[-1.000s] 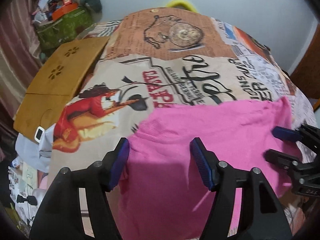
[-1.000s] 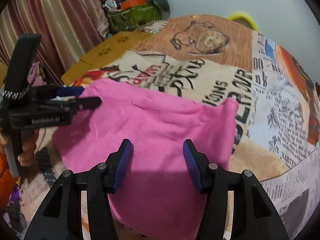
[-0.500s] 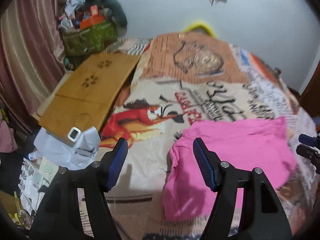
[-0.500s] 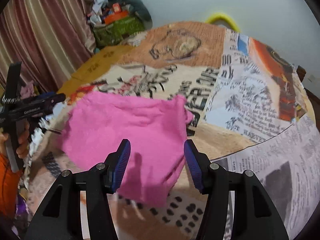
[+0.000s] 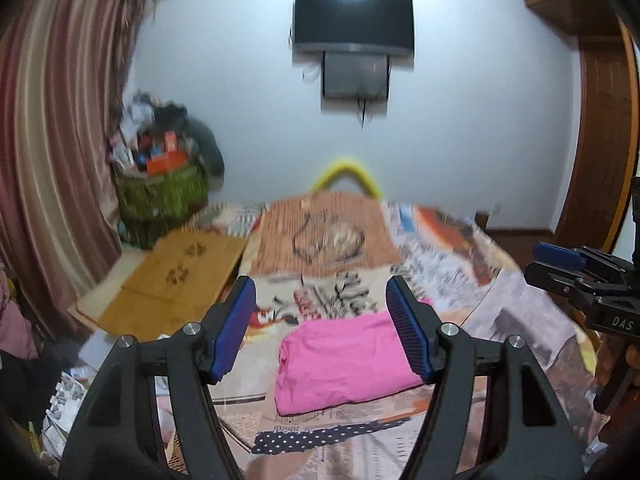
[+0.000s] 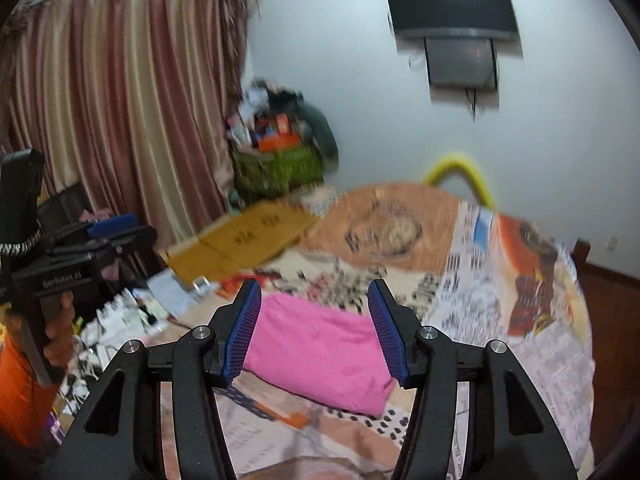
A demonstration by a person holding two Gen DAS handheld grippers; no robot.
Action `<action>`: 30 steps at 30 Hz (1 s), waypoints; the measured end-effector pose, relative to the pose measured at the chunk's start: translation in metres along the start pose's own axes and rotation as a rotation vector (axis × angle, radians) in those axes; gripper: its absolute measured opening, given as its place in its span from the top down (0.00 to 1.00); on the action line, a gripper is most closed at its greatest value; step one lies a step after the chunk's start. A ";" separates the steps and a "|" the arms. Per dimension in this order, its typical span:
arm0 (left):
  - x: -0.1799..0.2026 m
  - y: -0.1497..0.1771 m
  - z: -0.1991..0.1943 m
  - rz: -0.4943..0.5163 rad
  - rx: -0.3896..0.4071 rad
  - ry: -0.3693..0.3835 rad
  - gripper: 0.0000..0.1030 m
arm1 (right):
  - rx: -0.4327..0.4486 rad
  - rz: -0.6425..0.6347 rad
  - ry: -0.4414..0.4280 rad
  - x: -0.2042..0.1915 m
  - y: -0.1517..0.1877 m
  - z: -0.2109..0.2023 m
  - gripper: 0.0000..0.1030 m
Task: Fold small clothes
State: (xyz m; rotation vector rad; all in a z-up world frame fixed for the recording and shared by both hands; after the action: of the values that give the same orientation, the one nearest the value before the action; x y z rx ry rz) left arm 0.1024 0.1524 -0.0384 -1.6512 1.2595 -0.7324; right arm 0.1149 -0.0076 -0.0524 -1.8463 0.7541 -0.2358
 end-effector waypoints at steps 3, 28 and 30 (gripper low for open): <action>0.006 -0.005 -0.040 0.001 0.081 -0.013 0.35 | 0.088 -0.023 -0.010 -0.021 -0.009 -0.032 0.50; 0.012 0.015 -0.137 -0.063 0.250 -0.039 0.01 | 0.262 -0.055 0.120 -0.076 0.006 -0.103 0.01; 0.012 0.016 -0.138 -0.062 0.250 -0.041 0.01 | 0.266 -0.048 0.121 -0.074 0.007 -0.106 0.01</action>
State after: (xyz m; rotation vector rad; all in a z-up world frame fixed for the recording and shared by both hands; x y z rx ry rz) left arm -0.0186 0.0982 0.0036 -1.4975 1.0466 -0.8533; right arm 0.0024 -0.0462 -0.0021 -1.6094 0.7245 -0.4602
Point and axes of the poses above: each gripper's, at about its wrist camera, not at the fingertips, and z roughly the way its jaws point, x to its right, y to its underside, the point moved 4 cm from there along z, roughly the way its jaws point, and after that the axes turned 9 degrees about -y, right-handed, at the moved point
